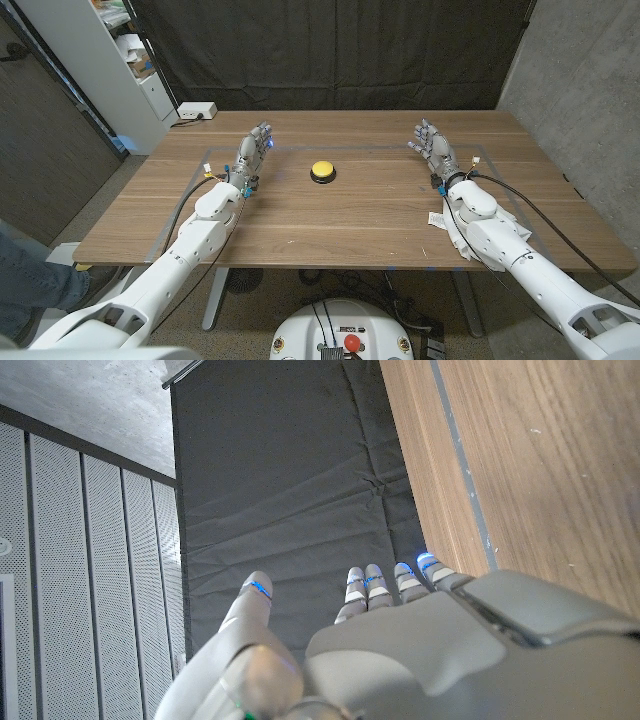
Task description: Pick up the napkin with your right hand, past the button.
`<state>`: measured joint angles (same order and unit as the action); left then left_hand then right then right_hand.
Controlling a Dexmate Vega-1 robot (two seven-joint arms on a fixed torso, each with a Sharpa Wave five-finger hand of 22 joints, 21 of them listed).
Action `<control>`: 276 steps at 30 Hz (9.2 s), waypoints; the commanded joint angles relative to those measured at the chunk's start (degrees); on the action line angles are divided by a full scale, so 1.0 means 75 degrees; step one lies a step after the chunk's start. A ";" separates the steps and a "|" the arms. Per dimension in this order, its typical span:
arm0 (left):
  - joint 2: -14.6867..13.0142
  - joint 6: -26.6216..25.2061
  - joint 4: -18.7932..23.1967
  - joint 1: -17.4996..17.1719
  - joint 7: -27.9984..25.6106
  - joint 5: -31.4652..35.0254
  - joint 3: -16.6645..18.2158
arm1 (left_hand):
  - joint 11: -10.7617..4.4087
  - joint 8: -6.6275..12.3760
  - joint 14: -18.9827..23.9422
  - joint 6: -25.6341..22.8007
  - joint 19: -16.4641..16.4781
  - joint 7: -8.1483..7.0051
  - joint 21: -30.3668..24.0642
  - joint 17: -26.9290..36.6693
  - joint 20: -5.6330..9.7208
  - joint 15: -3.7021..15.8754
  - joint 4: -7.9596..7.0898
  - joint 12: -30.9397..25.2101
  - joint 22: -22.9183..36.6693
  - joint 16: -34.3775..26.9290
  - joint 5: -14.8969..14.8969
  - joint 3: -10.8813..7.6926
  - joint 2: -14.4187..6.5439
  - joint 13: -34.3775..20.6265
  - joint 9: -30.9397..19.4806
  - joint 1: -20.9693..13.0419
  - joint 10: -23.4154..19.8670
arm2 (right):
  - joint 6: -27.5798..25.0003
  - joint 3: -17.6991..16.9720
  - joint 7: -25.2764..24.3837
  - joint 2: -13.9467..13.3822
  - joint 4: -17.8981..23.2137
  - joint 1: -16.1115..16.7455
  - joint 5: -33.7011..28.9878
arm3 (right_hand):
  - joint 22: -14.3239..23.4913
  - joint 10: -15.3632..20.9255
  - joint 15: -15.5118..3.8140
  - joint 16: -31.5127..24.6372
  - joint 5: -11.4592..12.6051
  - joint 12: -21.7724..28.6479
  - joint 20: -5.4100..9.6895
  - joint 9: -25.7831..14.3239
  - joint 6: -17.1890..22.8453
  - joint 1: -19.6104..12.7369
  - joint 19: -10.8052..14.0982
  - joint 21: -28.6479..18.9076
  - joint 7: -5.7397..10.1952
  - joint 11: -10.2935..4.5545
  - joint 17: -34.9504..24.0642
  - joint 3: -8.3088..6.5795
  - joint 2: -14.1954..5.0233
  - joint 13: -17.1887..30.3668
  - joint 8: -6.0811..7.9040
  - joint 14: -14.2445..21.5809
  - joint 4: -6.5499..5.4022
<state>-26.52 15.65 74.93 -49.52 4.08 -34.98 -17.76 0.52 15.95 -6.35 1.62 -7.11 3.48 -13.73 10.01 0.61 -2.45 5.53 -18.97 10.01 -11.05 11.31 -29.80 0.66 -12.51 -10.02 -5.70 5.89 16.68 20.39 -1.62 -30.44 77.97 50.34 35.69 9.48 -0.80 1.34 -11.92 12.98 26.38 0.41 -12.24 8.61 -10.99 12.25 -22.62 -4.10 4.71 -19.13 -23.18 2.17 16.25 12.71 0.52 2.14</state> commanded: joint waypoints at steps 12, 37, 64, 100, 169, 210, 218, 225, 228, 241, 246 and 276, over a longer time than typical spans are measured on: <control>-0.0170 -0.0134 0.0522 -0.0353 -0.0009 0.0155 0.0158 | -0.0001 -0.0113 -0.0187 0.0035 -0.0138 0.0007 0.0112 0.0039 -0.0017 -0.0001 0.0069 0.0091 0.0021 0.0023 -0.0016 -0.0026 -0.0031 0.0048 -0.0018 -0.0113 0.0083 | 0.0149 -0.0139 -0.0006 -0.0328 0.0562 0.0221 -0.0123 | 0.0016 0.0104 0.0018 -0.0080 -0.0003 -0.0080 0.0019 0.0029 0.0073 -0.0097 0.0110 0.0049 -0.0014 -0.0006 0.0033 0.0029 -0.0049 -0.0071 -0.0003 0.0059 0.0034; -0.0118 -0.0103 0.0262 -0.0200 0.0189 0.0077 0.0176 | -0.0004 -0.0206 -0.0205 0.0016 -0.0197 0.0000 0.0181 0.0039 -0.0039 -0.0004 0.0104 0.0177 0.0024 0.0022 -0.0036 -0.0003 -0.0049 0.0100 -0.0022 -0.0153 0.0083 | 0.0263 -0.0322 -0.0010 -0.0521 0.1107 0.0456 -0.0049 | 0.0016 0.0189 0.0048 -0.0099 -0.0023 -0.0196 0.0004 0.0070 0.0070 -0.0133 0.0200 0.0115 -0.0022 0.0014 0.0106 0.0067 -0.0103 -0.0209 -0.0031 0.0109 0.0068; -0.0029 -0.0067 -0.0028 -0.0024 0.0426 0.0096 0.0169 | 0.0036 -0.0268 -0.0200 -0.0085 -0.0214 0.0061 0.0224 0.0038 -0.0078 -0.0027 0.0132 0.0237 0.0028 0.0017 -0.0055 0.0009 -0.0097 0.0137 -0.0025 -0.0201 0.0015 | 0.0464 -0.0570 -0.0091 -0.0947 0.1613 0.0666 -0.0362 | 0.0017 0.0283 0.0072 -0.0107 -0.0051 -0.0318 -0.0023 0.0103 0.0041 -0.0159 0.0247 0.0210 -0.0025 0.0033 0.0177 0.0113 -0.0164 -0.0346 -0.0066 0.0131 0.0095; -0.0220 -0.0076 0.0421 -0.0255 0.0356 0.0111 0.0192 | 0.0048 -0.0368 -0.0196 -0.0174 -0.0211 0.0054 0.0259 0.0038 -0.0092 -0.0033 0.0164 0.0319 0.0031 0.0016 -0.0080 0.0039 -0.0137 0.0166 -0.0028 -0.0249 -0.0060 | 0.0910 -0.1259 -0.0328 -0.1638 0.2130 0.1569 -0.0736 | 0.0019 0.0320 0.0083 -0.0088 -0.0083 -0.0502 -0.0046 0.0131 0.0002 -0.0238 0.0271 0.0347 -0.0017 0.0038 0.0282 0.0157 -0.0232 -0.0497 -0.0102 0.0107 0.0162; -0.0126 0.0005 0.0047 0.0058 0.0602 0.0046 0.0163 | 0.0096 -0.0484 -0.0162 -0.0450 -0.0205 0.0135 0.0297 0.0040 -0.0081 -0.0041 0.0202 0.0466 0.0034 0.0017 -0.0097 0.0122 -0.0189 0.0183 -0.0036 -0.0307 -0.0215 | 0.1306 -0.2118 -0.0647 -0.2039 0.2650 0.2813 -0.1298 | 0.0023 0.0463 0.0062 -0.0093 -0.0131 -0.0808 -0.0058 0.0153 0.0000 -0.0330 0.0355 0.0599 0.0016 0.0010 0.0455 0.0267 -0.0354 -0.0671 -0.0129 0.0128 0.0258; 0.0140 0.0171 -0.0510 0.0409 0.1110 -0.0034 0.0103 | 0.0089 -0.0557 -0.0171 -0.0486 -0.0227 0.0138 0.0312 0.0041 -0.0102 -0.0048 0.0210 0.0552 0.0035 0.0028 -0.0101 0.0163 -0.0217 0.0182 -0.0043 -0.0328 -0.0234 | 0.1678 -0.2960 -0.0866 -0.2090 0.2904 0.3867 -0.1866 | 0.0024 0.0498 0.0046 -0.0087 -0.0142 -0.0960 -0.0048 0.0157 0.0007 -0.0352 0.0396 0.0724 0.0038 -0.0009 0.0524 0.0330 -0.0405 -0.0701 -0.0133 0.0105 0.0290; 0.0208 0.0169 -0.0561 0.0442 0.1167 -0.0040 0.0085 | 0.0088 -0.0567 -0.0162 -0.0495 -0.0224 0.0136 0.0311 0.0041 -0.0099 -0.0046 0.0211 0.0562 0.0036 0.0025 -0.0102 0.0171 -0.0222 0.0182 -0.0044 -0.0331 -0.0250 | 0.1787 -0.3142 -0.0864 -0.2081 0.2926 0.4052 -0.2108 | 0.0025 0.0505 0.0036 -0.0085 -0.0143 -0.0989 -0.0044 0.0157 0.0006 -0.0358 0.0402 0.0749 0.0040 -0.0021 0.0537 0.0340 -0.0418 -0.0704 -0.0134 0.0099 0.0297; 0.0187 0.0110 -0.0469 0.0424 0.1123 0.0000 0.0070 | 0.0079 -0.0577 -0.0161 -0.0496 -0.0225 0.0133 0.0312 0.0041 -0.0096 -0.0043 0.0212 0.0577 0.0036 0.0026 -0.0102 0.0176 -0.0229 0.0181 -0.0045 -0.0336 -0.0250 | 0.1843 -0.3277 -0.0797 -0.2062 0.2919 0.4184 -0.2180 | 0.0025 0.0516 0.0045 -0.0086 -0.0145 -0.1012 -0.0047 0.0158 0.0012 -0.0356 0.0411 0.0770 0.0044 -0.0021 0.0547 0.0354 -0.0424 -0.0707 -0.0132 0.0100 0.0299; 0.0250 0.0185 -0.0457 0.0395 0.1107 -0.0043 0.0096 | 0.0084 -0.0583 -0.0163 -0.0496 -0.0227 0.0133 0.0313 0.0041 -0.0102 -0.0049 0.0212 0.0583 0.0036 0.0027 -0.0102 0.0179 -0.0234 0.0181 -0.0045 -0.0339 -0.0253 | 0.1882 -0.3303 -0.0750 -0.2030 0.2886 0.4216 -0.2161 | 0.0025 0.0520 0.0036 -0.0090 -0.0145 -0.1023 -0.0045 0.0158 0.0014 -0.0355 0.0415 0.0779 0.0047 -0.0027 0.0551 0.0360 -0.0428 -0.0707 -0.0132 0.0106 0.0300; 0.0168 0.0068 -0.0185 0.0328 0.0984 0.0049 0.0022 | 0.0084 -0.0598 -0.0160 -0.0509 -0.0230 0.0114 0.0314 0.0041 -0.0101 -0.0040 0.0215 0.0608 0.0037 0.0029 -0.0103 0.0193 -0.0243 0.0180 -0.0046 -0.0347 -0.0266 | 0.2158 -0.3512 -0.0802 -0.1880 0.2759 0.4407 -0.2423 | 0.0025 0.0583 0.0016 -0.0104 -0.0147 -0.1052 -0.0039 0.0158 0.0047 -0.0352 0.0458 0.0811 0.0095 -0.0042 0.0572 0.0389 -0.0431 -0.0710 -0.0121 0.0141 0.0309; 0.0169 0.0075 -0.0126 0.0307 0.0909 0.0087 0.0000 | 0.0080 -0.0598 -0.0159 -0.0526 -0.0231 0.0132 0.0314 0.0042 -0.0108 -0.0044 0.0216 0.0620 0.0038 0.0029 -0.0103 0.0198 -0.0247 0.0179 -0.0047 -0.0350 -0.0262 | 0.2291 -0.3617 -0.0832 -0.1834 0.2677 0.4485 -0.2578 | 0.0025 0.0618 0.0002 -0.0116 -0.0143 -0.1067 -0.0031 0.0158 0.0084 -0.0371 0.0499 0.0821 0.0115 -0.0050 0.0589 0.0396 -0.0436 -0.0711 -0.0109 0.0180 0.0325; 0.0050 0.0012 -0.0098 0.0249 0.0891 0.0086 -0.0021 | 0.0092 -0.0625 -0.0155 -0.0541 -0.0241 0.0141 0.0315 0.0043 -0.0124 -0.0041 0.0221 0.0664 0.0041 0.0032 -0.0105 0.0231 -0.0258 0.0177 -0.0048 -0.0362 -0.0297 | 0.2625 -0.4052 -0.0821 -0.1778 0.2506 0.4670 -0.3294 | 0.0026 0.0815 -0.0070 -0.0157 -0.0117 -0.1132 0.0002 0.0157 0.0190 -0.0396 0.0657 0.0893 0.0176 -0.0106 0.0652 0.0436 -0.0452 -0.0711 -0.0083 0.0331 0.0362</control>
<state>-25.96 15.65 74.34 -47.60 10.50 -34.05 -18.04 1.12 11.41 -7.42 -2.16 -8.55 4.40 -11.42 9.99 -0.22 -2.57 7.03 -14.14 9.99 -11.05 10.52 -28.28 -1.38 -11.06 -10.26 -7.73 4.03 35.45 -8.74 -7.24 -44.08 97.20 84.66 13.40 9.46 4.73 0.76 -12.80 12.10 17.96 0.52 -10.95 9.42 -13.92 16.45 -16.07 -2.85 3.88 -14.10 -20.08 -0.77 10.94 12.03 2.31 4.73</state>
